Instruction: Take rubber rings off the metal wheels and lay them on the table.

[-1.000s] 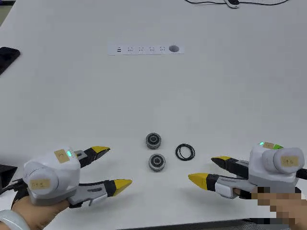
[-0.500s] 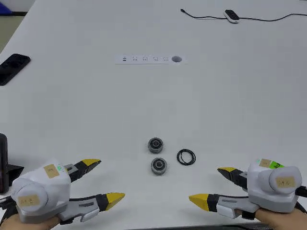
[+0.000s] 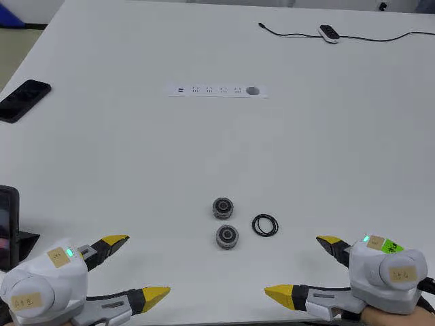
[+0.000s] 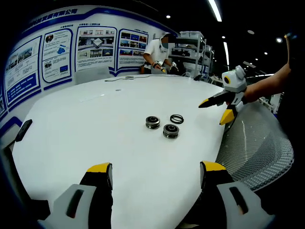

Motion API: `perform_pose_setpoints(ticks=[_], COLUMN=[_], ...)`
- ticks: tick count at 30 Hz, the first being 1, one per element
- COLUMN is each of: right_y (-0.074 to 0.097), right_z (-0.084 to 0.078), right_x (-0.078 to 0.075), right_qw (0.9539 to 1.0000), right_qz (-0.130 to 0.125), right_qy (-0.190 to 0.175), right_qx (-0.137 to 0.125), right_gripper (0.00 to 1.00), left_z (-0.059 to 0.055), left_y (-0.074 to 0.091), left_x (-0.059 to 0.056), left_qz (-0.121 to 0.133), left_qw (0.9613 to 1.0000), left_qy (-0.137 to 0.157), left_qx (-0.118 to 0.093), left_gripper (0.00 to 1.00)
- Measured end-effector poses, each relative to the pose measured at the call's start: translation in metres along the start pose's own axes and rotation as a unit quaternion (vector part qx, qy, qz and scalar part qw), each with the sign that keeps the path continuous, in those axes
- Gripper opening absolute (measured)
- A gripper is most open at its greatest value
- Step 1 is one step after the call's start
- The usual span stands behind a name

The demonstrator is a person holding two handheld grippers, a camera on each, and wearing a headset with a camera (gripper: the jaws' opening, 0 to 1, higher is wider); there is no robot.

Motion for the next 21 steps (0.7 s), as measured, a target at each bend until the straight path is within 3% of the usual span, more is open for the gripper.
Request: perform_pose_setpoints(ticks=[8,12,17,21], right_y=[0.003,0.006,0.01,0.013], right_z=[-0.003,0.001,0.006,0.008], right_x=[-0.002,-0.005,-0.009,-0.011], right_qw=[1.0,0.9998,0.9994,0.9991], right_qz=[-0.003,-0.003,-0.007,-0.009], right_qy=[0.009,0.014,0.017,0.02], right_qx=[0.002,-0.017,-0.029,-0.036], right_gripper=[0.99,0.99,0.99,0.99], left_z=[0.003,0.008,0.01,0.013], left_y=[0.002,0.004,0.005,0.007], left_x=[0.002,0.003,0.002,0.005], left_qz=[0.011,0.028,0.03,0.039], left_qw=[0.9999,0.9991,0.9988,0.9982], left_qy=[0.007,0.008,0.01,-0.005], left_qx=[-0.012,-0.03,-0.037,-0.046], left_gripper=[0.87,0.98,1.0,1.0])
Point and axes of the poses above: the centre of the closed fingertips' face, and the gripper's own axes: y roughly backward along the fingers, x roughly to its left, z roughly out of its top, the point moved 4 cm from there along y, roughly backward along the fingers, and after that the axes turned 15 degrees about -y, right-handed, at the moved point
